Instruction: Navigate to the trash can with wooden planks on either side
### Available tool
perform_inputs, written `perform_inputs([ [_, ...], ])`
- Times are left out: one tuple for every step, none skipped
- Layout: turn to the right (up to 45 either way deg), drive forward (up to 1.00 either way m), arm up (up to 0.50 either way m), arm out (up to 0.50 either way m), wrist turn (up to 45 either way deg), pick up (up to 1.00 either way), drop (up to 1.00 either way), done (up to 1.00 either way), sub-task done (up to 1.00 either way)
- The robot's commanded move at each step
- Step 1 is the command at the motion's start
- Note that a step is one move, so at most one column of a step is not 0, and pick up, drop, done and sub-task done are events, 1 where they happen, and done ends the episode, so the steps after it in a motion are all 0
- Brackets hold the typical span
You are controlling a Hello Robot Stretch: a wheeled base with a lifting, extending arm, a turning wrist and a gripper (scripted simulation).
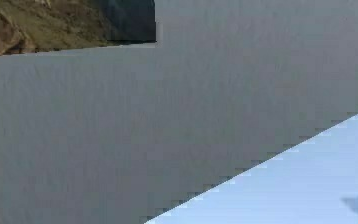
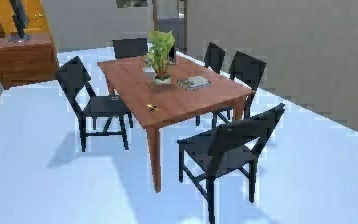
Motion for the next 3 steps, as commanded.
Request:
perform_inputs([
  [39.0, 0.00, 0.00, 0.00, 0.0, 0.00, 0.00, 0.00, 0.00],
  [0.0, 1.00, 0.00, 0.00, 0.0, 0.00, 0.00, 0.00, 0.00],
  [3.0, 0.00, 0.00, 0.00, 0.0, 0.00, 0.00, 0.00, 0.00],
])
